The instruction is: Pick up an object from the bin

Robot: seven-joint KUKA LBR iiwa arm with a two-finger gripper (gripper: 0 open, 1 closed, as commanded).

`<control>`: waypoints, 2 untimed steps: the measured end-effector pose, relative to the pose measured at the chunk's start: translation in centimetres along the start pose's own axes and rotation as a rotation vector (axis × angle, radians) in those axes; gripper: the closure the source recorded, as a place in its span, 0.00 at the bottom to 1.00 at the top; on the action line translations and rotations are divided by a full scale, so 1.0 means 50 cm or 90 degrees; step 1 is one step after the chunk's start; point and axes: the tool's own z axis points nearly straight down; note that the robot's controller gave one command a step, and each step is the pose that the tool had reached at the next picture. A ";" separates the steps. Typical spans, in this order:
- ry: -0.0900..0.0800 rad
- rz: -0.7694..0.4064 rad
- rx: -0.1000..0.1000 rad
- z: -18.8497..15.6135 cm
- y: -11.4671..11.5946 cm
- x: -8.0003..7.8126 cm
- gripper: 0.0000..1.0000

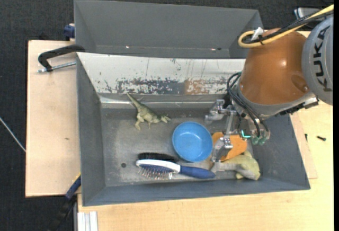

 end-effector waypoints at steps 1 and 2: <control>-0.003 -0.090 -0.001 0.204 0.133 -0.106 0.00; -0.009 -0.267 0.002 0.243 0.036 -0.169 0.00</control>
Offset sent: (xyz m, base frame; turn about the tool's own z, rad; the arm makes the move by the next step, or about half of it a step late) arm 0.0522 0.0633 -0.0999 -0.1371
